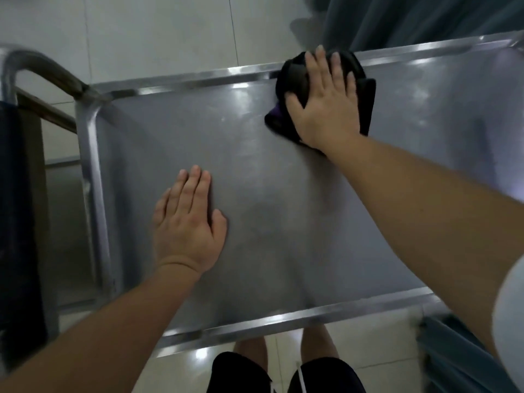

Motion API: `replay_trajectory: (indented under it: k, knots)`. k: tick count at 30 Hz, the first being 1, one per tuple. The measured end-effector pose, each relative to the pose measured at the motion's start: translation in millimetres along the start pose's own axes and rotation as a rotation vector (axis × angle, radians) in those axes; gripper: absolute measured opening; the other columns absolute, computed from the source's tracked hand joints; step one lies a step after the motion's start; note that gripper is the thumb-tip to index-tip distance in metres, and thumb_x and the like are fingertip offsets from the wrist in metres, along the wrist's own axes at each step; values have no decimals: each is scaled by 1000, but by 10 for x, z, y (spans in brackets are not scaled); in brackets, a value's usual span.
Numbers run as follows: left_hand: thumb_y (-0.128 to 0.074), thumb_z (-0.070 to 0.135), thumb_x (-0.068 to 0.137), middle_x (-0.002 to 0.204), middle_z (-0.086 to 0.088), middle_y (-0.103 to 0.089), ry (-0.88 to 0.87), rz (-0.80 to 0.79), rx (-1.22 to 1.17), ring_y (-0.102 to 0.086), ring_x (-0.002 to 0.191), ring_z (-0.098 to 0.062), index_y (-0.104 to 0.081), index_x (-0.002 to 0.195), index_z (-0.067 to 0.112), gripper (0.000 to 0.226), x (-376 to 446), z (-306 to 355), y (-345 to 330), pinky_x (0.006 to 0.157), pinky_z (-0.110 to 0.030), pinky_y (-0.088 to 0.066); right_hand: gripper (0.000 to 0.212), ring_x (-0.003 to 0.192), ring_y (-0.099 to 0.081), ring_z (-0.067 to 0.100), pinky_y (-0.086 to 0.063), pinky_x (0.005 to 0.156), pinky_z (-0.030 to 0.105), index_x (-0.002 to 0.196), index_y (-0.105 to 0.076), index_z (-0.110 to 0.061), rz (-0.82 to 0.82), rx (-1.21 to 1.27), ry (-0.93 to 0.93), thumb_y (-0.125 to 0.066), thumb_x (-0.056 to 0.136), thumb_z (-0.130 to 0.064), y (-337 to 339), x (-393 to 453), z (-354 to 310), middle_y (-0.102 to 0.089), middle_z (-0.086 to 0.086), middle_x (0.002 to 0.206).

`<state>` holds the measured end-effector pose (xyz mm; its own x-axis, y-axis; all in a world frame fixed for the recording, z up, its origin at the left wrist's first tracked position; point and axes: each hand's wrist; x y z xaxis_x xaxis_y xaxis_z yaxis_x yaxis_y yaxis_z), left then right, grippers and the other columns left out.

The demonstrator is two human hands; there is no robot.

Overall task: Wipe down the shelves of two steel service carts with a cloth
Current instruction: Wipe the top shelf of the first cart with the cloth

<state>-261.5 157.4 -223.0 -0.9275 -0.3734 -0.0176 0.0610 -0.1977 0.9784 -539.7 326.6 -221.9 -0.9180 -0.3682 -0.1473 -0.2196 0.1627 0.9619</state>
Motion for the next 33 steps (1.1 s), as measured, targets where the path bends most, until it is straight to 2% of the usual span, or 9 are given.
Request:
replay_trajectory:
  k: [3, 6, 9, 11, 14, 17, 24, 27, 33]
  knots:
    - [-41, 40, 96, 171, -3, -36, 10, -31, -11, -27, 159, -23, -41, 162, 16, 71, -1, 12, 16, 126, -43, -16, 84, 162, -9, 25, -5, 130, 50, 168, -17, -23, -7, -25, 70, -33, 97, -63, -87, -680, -62, -12, 0, 176]
    - [-45, 38, 96, 170, -4, -37, 0, -21, -26, -29, 159, -24, -42, 161, 15, 70, -8, 24, 16, 126, -42, -15, 84, 162, -11, 26, -15, 128, 56, 167, -24, -21, -71, -49, 197, -46, 95, -58, -181, -1842, 5, -16, 0, 176]
    - [-47, 37, 95, 169, -5, -38, 0, -3, -32, -29, 158, -24, -43, 161, 15, 70, -20, 32, 12, 126, -39, -11, 86, 163, -10, 23, -20, 125, 58, 167, -24, -27, -192, -100, 365, -53, 93, -59, -268, -2941, 201, -14, -5, 176]
    - [-44, 38, 96, 169, -5, -38, -5, 1, -34, -28, 158, -24, -42, 161, 14, 70, -24, 37, 5, 126, -36, -7, 85, 162, -12, 21, -18, 125, 55, 167, -21, -32, -256, -145, 462, -52, 94, -62, -281, -3202, 330, -14, -9, 175]
    - [-40, 40, 97, 171, -5, -35, -16, -12, -32, -27, 159, -23, -40, 163, 14, 71, -30, 31, -20, 127, -38, -10, 86, 162, -14, 20, -17, 126, 54, 166, -27, -33, -276, -151, 543, -56, 90, -62, -277, -2908, 296, -17, -10, 175]
    - [-40, 39, 96, 171, -5, -35, -21, -13, -37, -29, 159, -24, -41, 163, 14, 71, -34, 18, -38, 127, -43, -17, 82, 161, -19, 22, -20, 127, 55, 163, -38, -29, -170, -131, 561, -55, 88, -58, -276, -2136, 2, -25, -5, 173]
    - [-38, 38, 98, 170, -2, -36, -3, -13, -73, -29, 159, -21, -41, 163, 17, 68, -18, 11, -29, 127, -39, -14, 81, 163, -2, 19, 1, 131, 48, 168, -17, -29, -48, -23, 106, -32, 97, -65, -227, -378, -887, -6, -6, 177]
    - [-39, 40, 98, 170, 0, -37, 30, -27, -122, -28, 158, -19, -40, 162, 18, 68, -8, -2, -2, 126, -37, -13, 81, 163, -1, 22, 1, 131, 48, 169, -15, -24, -20, 3, 31, -29, 100, -64, -266, -353, -1049, -4, -2, 177]
    - [-46, 33, 95, 165, 0, -44, 59, -42, -291, -33, 156, -20, -55, 145, 17, 53, -5, -48, 49, 127, -41, -20, 80, 162, -7, 19, -6, 131, 48, 167, -23, -24, -50, -22, 193, -37, 98, -63, -454, -1498, -945, -14, -2, 176]
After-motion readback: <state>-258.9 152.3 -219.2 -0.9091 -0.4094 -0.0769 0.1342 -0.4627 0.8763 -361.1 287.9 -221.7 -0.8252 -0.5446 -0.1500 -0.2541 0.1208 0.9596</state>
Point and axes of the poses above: each hand's wrist, its own x-axis towards the middle knuckle, its own y-axis out of the back of the hand, z = x × y
